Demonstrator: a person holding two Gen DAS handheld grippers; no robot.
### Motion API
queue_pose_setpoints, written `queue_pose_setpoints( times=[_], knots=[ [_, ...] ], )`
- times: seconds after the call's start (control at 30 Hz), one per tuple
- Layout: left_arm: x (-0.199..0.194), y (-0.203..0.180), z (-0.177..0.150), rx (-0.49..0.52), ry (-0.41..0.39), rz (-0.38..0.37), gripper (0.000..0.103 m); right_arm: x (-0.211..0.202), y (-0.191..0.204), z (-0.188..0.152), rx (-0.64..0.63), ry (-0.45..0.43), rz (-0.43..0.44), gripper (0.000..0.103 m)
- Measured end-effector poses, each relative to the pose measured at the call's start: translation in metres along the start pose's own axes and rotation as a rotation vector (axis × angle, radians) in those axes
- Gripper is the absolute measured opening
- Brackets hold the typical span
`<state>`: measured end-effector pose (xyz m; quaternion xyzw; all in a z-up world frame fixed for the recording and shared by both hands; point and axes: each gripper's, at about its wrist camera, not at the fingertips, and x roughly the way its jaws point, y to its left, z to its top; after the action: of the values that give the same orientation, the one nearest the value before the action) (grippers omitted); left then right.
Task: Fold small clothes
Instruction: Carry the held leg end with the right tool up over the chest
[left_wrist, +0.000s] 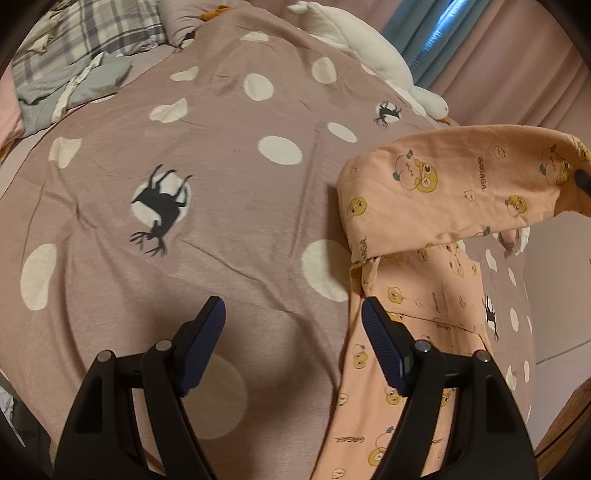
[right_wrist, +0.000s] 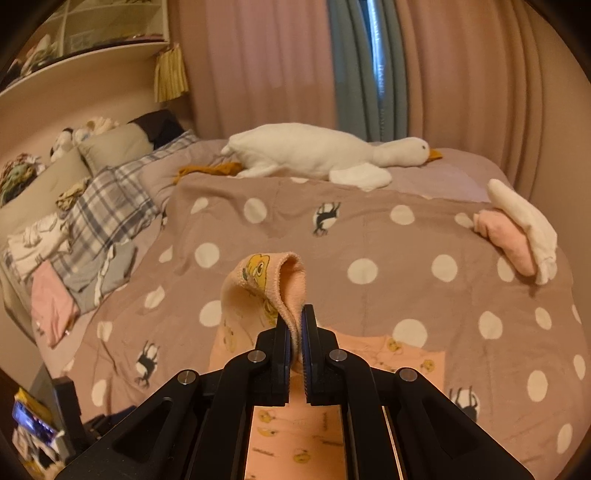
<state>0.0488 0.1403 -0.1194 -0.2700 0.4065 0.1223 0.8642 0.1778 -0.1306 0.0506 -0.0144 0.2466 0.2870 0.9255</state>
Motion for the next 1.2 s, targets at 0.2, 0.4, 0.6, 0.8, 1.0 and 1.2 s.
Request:
queue_pose_setpoints(
  times=[0.2, 0.4, 0.6, 0.8, 1.0, 1.2],
  knots=[
    [0.008, -0.018, 0.002, 0.039, 0.015, -0.011, 0.076, -0.006, -0.017, -0.001, 0.031, -0.013, -0.026, 0.007],
    [0.017, -0.037, 0.005, 0.085, 0.026, -0.013, 0.077, -0.008, -0.030, -0.003, 0.046, -0.017, -0.053, 0.007],
    [0.030, -0.052, 0.007, 0.124, 0.044, -0.011, 0.077, -0.006, -0.052, -0.008, 0.085, -0.001, -0.083, 0.007],
    [0.048, -0.064, 0.011, 0.171, 0.053, 0.004, 0.075, -0.003, -0.072, -0.015, 0.127, 0.021, -0.095, 0.007],
    [0.077, -0.071, 0.010, 0.188, 0.114, 0.006, 0.060, 0.004, -0.086, -0.024, 0.158, 0.044, -0.102, 0.007],
    [0.099, -0.072, 0.007, 0.197, 0.140, 0.051, 0.051, 0.014, -0.102, -0.033, 0.193, 0.077, -0.107, 0.007]
  ],
)
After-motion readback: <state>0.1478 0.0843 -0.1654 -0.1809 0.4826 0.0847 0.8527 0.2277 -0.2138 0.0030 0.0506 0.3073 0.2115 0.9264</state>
